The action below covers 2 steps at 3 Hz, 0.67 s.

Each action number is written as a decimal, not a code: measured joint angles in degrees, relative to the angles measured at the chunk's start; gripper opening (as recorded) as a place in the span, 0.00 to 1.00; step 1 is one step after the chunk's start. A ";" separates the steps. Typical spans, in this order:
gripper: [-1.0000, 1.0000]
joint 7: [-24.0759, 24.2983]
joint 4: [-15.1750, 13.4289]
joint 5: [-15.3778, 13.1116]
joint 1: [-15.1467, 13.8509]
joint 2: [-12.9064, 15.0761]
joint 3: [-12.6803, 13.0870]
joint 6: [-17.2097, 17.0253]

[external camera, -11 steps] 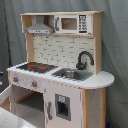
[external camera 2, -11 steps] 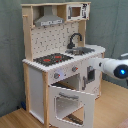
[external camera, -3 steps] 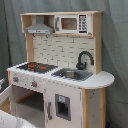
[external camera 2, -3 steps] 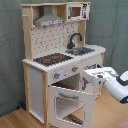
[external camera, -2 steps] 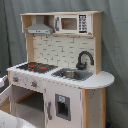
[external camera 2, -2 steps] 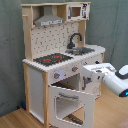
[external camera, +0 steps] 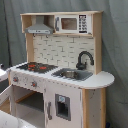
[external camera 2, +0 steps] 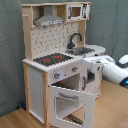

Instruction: Play with the kitchen

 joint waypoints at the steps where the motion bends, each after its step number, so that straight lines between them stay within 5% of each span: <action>1: 1.00 -3.50 -0.03 -0.48 2.44 -0.05 -5.07 2.33; 2: 1.00 -8.15 -0.03 -0.59 5.41 -0.28 -10.71 4.38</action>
